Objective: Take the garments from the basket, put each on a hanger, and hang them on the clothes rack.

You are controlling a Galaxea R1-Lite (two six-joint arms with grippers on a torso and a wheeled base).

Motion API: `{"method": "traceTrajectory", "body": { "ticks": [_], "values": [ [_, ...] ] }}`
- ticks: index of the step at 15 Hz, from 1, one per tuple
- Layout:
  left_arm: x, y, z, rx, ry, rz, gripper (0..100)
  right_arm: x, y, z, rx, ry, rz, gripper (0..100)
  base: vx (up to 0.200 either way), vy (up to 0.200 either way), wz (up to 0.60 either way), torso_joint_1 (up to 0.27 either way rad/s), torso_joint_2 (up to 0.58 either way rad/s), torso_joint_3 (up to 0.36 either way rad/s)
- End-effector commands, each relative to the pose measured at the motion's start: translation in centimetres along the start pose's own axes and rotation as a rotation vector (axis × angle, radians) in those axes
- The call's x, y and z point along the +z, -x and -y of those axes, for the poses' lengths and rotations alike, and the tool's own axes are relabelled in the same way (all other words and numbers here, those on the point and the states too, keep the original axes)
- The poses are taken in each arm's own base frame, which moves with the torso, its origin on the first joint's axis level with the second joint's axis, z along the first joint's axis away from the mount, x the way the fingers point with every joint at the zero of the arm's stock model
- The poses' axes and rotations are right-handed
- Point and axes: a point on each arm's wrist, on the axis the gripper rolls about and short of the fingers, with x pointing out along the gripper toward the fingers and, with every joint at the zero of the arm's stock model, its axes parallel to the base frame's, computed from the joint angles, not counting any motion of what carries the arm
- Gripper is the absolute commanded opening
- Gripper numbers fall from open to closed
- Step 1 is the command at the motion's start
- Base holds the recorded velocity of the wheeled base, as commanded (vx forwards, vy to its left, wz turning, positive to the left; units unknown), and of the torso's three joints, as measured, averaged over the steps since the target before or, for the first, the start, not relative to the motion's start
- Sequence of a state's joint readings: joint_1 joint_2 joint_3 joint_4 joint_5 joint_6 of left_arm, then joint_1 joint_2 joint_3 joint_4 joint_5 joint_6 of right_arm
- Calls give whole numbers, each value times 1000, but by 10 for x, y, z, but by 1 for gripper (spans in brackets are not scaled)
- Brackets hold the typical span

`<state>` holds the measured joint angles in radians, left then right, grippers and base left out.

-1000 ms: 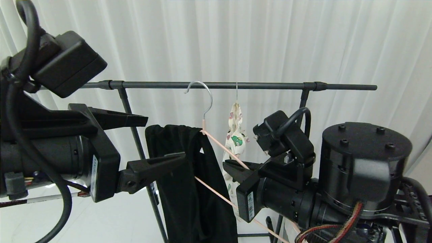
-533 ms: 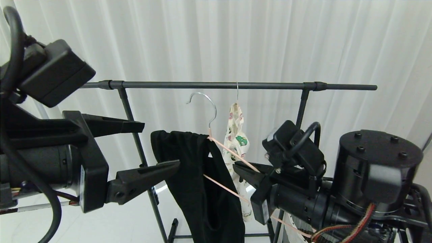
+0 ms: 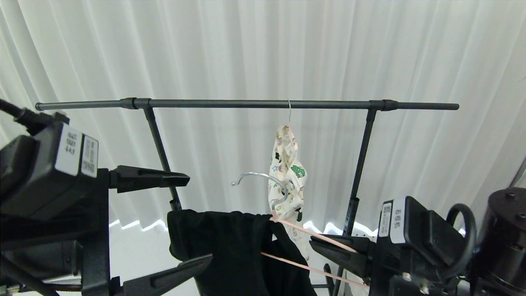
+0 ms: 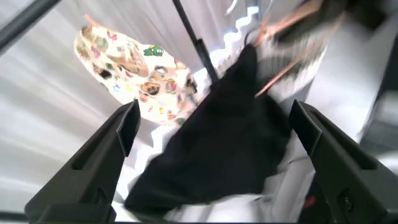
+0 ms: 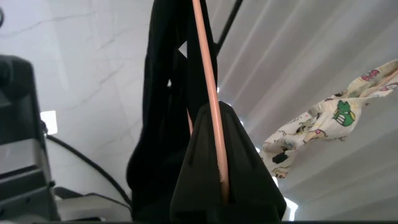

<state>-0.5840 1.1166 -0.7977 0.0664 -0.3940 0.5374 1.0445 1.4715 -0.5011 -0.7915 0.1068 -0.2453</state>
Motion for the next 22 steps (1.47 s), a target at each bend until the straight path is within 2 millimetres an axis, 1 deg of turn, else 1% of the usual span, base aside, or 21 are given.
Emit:
{"method": "traceTrajectory", "body": {
  "ticks": [1, 2, 7, 9, 14, 15, 18, 22],
  "values": [
    [-7, -2, 4, -50, -5, -1, 100, -2, 13, -3, 22, 27, 10, 0, 0, 0, 0, 0, 0, 0],
    [-8, -4, 5, -70, -9, 2, 100, -3, 13, -3, 30, 39, 11, 0, 0, 0, 0, 0, 0, 0],
    [-15, -17, 22, -190, -32, -18, 100, 2, 14, -21, 111, 74, 35, 0, 0, 0, 0, 0, 0, 0],
    [-19, -23, 24, -211, -23, -40, 100, 4, 14, -28, 139, 80, 45, 0, 0, 0, 0, 0, 0, 0],
    [-20, -30, 27, -244, -28, -53, 100, 7, 16, -31, 153, 93, 59, 0, 0, 0, 0, 0, 0, 0],
    [-20, -30, 28, -250, -30, -52, 0, 7, 16, -32, 155, 95, 60, 0, 0, 0, 0, 0, 0, 0],
    [-23, -32, 32, -274, -30, -63, 0, 8, 17, -33, 161, 99, 68, 0, 0, 0, 0, 0, 0, 0],
    [-25, -34, 32, -277, -26, -71, 0, 7, 19, -33, 155, 99, 67, 0, 0, 0, 0, 0, 0, 0]
  ]
}}
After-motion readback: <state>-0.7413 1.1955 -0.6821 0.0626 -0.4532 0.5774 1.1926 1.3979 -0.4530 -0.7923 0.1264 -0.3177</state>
